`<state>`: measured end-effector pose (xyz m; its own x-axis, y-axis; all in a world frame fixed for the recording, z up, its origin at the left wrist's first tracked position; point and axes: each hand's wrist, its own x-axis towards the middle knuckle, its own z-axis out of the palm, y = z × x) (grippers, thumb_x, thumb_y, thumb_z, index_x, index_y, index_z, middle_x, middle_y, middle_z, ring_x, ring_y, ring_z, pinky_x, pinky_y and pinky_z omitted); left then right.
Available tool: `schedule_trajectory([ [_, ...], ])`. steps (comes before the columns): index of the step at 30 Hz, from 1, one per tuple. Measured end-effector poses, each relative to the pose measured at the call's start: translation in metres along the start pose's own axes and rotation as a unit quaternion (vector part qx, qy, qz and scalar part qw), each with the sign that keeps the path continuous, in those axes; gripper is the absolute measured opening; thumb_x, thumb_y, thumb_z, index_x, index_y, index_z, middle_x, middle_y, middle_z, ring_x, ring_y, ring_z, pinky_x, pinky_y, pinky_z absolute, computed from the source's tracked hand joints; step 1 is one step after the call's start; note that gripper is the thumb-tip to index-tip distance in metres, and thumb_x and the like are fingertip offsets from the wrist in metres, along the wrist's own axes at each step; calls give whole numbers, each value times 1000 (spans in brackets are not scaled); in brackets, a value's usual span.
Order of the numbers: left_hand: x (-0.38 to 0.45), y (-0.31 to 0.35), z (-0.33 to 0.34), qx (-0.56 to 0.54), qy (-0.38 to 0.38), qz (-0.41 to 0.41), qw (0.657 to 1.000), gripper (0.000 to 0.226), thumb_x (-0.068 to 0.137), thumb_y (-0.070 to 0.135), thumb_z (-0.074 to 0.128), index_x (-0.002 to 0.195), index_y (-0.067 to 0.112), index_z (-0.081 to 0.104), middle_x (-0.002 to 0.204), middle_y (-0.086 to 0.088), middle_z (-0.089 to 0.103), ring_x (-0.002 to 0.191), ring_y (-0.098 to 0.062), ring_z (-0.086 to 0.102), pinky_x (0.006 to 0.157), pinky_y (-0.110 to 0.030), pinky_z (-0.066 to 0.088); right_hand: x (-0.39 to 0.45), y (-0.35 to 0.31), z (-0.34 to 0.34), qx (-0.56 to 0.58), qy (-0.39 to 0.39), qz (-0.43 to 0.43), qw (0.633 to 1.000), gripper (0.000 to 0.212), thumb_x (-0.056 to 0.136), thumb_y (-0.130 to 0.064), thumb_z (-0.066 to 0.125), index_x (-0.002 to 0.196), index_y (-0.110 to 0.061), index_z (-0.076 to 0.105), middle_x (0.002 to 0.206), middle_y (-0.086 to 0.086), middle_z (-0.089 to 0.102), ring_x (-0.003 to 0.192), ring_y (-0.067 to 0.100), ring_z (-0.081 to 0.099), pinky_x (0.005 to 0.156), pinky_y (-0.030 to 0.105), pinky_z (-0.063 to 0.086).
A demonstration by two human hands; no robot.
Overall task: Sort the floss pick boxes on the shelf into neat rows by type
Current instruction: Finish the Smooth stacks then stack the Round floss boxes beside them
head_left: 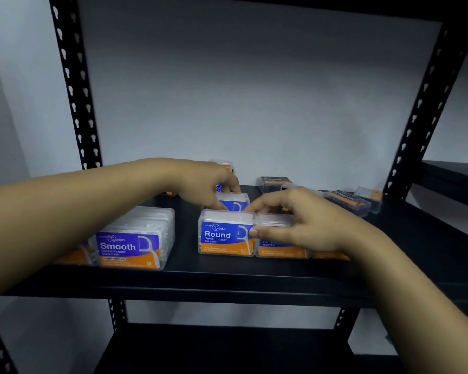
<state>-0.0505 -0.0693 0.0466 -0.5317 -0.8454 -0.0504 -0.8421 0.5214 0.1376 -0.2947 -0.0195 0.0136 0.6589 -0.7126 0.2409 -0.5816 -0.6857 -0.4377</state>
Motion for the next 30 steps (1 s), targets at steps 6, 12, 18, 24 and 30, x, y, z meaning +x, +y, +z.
schedule_trajectory([
  [6, 1, -1, 2, -5, -7, 9, 1000, 41, 89, 34, 74, 127, 26, 58, 117, 13, 68, 97, -5, 67, 83, -25, 57, 0, 1, 2, 6, 5, -4, 1000, 37, 87, -47, 77, 121, -32, 72, 109, -15, 76, 102, 3, 71, 88, 33, 60],
  [12, -4, 1, -4, 6, 11, -13, 1000, 40, 93, 45, 65, 129, 29, 58, 116, 14, 66, 90, -1, 63, 86, -26, 52, -2, 1, -1, 42, 31, -10, 999, 40, 85, -45, 80, 122, -33, 70, 107, -13, 75, 105, 0, 68, 84, 15, 53],
  [18, -29, -4, -32, -12, 94, -26, 995, 27, 100, 46, 52, 120, 31, 63, 115, 10, 67, 100, -10, 64, 88, -32, 53, -1, 2, -16, 102, 102, -26, 989, 33, 89, -38, 75, 121, -30, 69, 103, -10, 76, 103, 7, 70, 87, 30, 58],
  [24, -49, -28, -52, 44, 110, -103, 988, 25, 95, 45, 59, 116, 32, 63, 114, 11, 66, 97, -10, 62, 91, -34, 52, 20, -9, -35, 31, 106, 12, 994, 31, 87, -47, 75, 115, -36, 69, 98, -11, 75, 95, 6, 69, 80, 26, 56],
  [30, -45, -46, -57, 85, 89, -171, 978, 34, 92, 44, 65, 121, 27, 61, 116, 7, 66, 95, -15, 61, 88, -33, 50, 80, -21, -46, -88, 41, 69, 993, 35, 89, -49, 73, 118, -30, 69, 103, -9, 70, 93, 7, 65, 77, 27, 51],
])
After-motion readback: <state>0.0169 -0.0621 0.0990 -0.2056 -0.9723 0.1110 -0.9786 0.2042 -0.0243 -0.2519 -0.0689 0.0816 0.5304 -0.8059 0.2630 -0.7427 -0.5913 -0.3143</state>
